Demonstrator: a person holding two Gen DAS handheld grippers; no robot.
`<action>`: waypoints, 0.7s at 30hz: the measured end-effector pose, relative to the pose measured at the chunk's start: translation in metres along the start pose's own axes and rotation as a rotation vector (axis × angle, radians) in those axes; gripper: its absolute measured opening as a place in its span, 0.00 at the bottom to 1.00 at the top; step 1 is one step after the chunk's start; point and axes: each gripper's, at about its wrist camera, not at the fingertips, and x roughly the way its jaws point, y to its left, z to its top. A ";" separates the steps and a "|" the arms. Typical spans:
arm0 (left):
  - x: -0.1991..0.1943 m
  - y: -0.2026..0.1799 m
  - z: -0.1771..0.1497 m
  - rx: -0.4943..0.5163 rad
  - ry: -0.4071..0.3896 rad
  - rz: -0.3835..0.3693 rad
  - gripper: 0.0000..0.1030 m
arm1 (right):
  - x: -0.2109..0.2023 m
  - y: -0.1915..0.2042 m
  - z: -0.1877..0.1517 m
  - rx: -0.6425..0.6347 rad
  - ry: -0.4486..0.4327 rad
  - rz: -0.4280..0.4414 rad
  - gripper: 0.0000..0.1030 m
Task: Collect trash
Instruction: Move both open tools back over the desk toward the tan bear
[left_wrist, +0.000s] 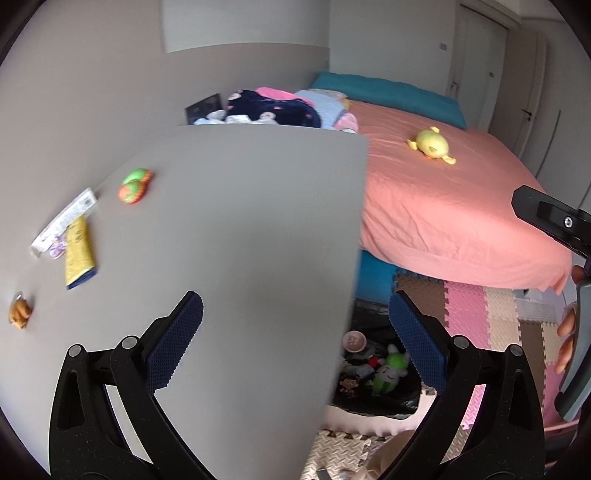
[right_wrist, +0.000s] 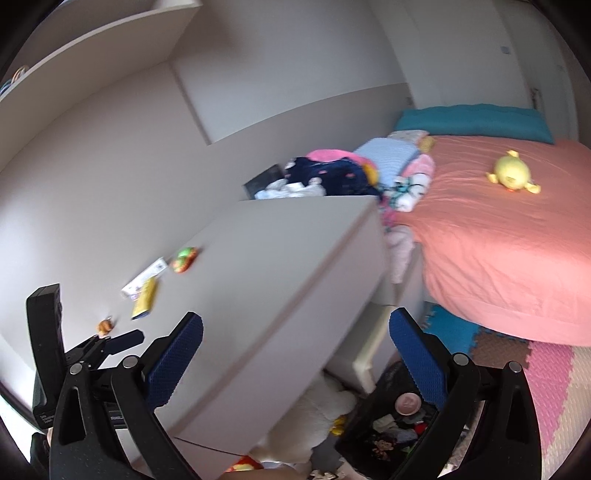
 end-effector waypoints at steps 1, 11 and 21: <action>-0.003 0.009 -0.001 -0.012 -0.004 0.010 0.94 | 0.005 0.010 0.001 -0.012 0.008 0.014 0.98; -0.027 0.105 -0.017 -0.151 -0.015 0.111 0.94 | 0.054 0.106 0.005 -0.126 0.082 0.125 0.98; -0.049 0.206 -0.044 -0.305 -0.011 0.229 0.94 | 0.108 0.181 0.000 -0.186 0.168 0.216 0.98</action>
